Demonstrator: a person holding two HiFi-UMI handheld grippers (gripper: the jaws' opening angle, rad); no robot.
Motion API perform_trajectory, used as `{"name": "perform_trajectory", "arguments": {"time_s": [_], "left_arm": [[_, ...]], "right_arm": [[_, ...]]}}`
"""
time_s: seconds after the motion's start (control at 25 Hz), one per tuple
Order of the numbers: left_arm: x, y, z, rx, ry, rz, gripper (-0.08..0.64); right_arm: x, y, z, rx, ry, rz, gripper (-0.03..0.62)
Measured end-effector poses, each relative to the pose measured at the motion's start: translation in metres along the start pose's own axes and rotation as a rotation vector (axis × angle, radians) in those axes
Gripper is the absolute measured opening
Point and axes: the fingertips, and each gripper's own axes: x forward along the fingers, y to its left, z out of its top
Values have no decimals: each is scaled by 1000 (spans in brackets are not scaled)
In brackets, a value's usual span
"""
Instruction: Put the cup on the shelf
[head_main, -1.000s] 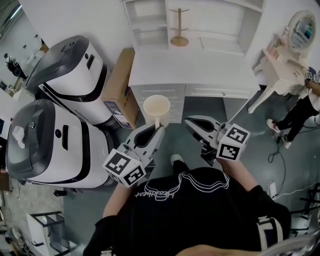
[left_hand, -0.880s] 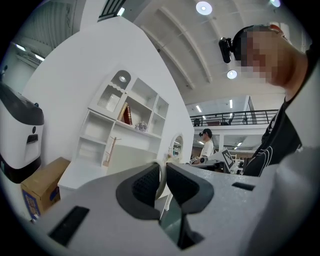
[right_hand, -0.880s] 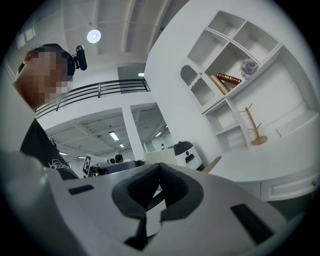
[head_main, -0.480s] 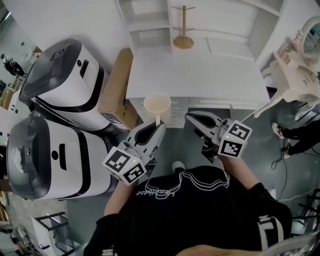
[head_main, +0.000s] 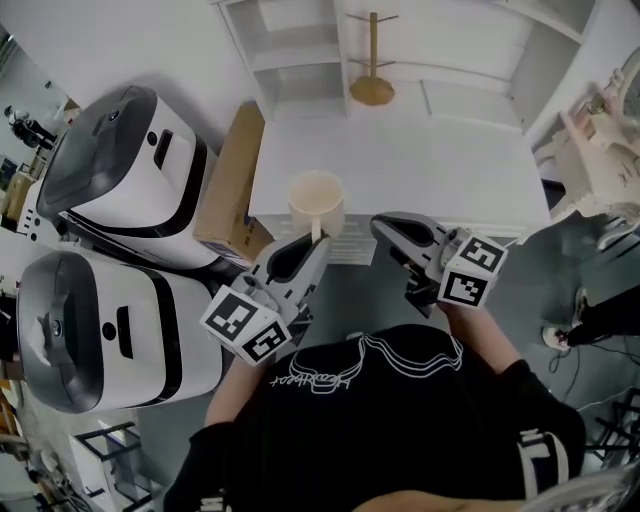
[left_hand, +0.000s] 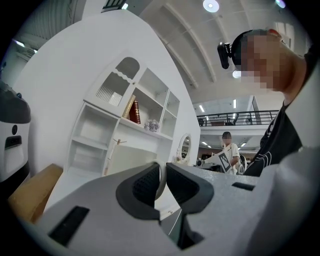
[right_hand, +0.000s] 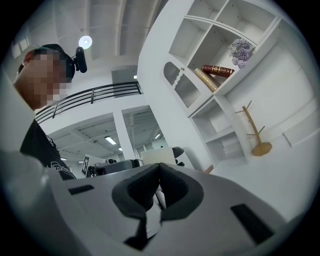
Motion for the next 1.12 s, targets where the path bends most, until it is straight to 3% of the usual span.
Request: {"name": "perform_trajectory", "arguments": {"time_s": [0.52,1.12], "left_arm": [[25,34,9,4,-9,-19,46],[96,136,49,-9,-10,-121,46]], "right_arm": [[17,-30,11,-19,-7,-22,6],[85,-117,61,-39,-29,-113,6]]}}
